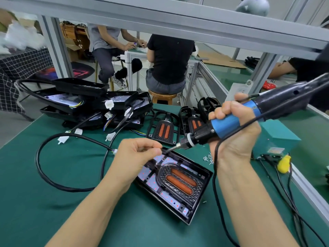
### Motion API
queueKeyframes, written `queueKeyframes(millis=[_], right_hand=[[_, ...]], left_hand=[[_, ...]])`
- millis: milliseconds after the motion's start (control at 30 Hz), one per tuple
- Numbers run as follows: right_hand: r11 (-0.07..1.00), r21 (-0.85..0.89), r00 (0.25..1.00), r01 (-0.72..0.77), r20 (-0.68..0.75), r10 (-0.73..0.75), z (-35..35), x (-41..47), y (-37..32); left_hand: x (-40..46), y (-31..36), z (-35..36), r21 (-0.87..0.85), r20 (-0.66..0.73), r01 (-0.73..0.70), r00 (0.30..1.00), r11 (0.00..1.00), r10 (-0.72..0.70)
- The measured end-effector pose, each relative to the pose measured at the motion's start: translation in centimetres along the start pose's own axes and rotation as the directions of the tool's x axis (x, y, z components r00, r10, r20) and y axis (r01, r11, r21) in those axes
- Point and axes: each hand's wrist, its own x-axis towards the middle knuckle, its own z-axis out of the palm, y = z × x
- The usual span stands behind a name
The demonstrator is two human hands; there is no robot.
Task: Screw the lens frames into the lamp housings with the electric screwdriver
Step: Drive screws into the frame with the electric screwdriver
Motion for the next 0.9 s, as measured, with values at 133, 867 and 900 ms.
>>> queueKeyframes(millis=[133, 867, 900], right_hand=[[0.997, -0.03, 0.997, 0.072, -0.003, -0.073, 0.3, 0.0, 2.0], [0.93, -0.343, 0.964, 0.134, 0.264, -0.041, -0.6, 0.0, 5.1], [0.928, -0.35, 0.959, 0.13, 0.282, -0.028, -0.5, -0.1, 5.1]], left_hand=[[0.8, -1.0, -1.5, 0.295, -0.088, -0.036, 0.994, 0.955, 0.065], [1.3, -3.0, 0.7, 0.545, 0.009, -0.289, 0.941, 0.787, 0.338], [1.4, -3.0, 0.6, 0.546, 0.015, -0.296, 0.939, 0.784, 0.344]])
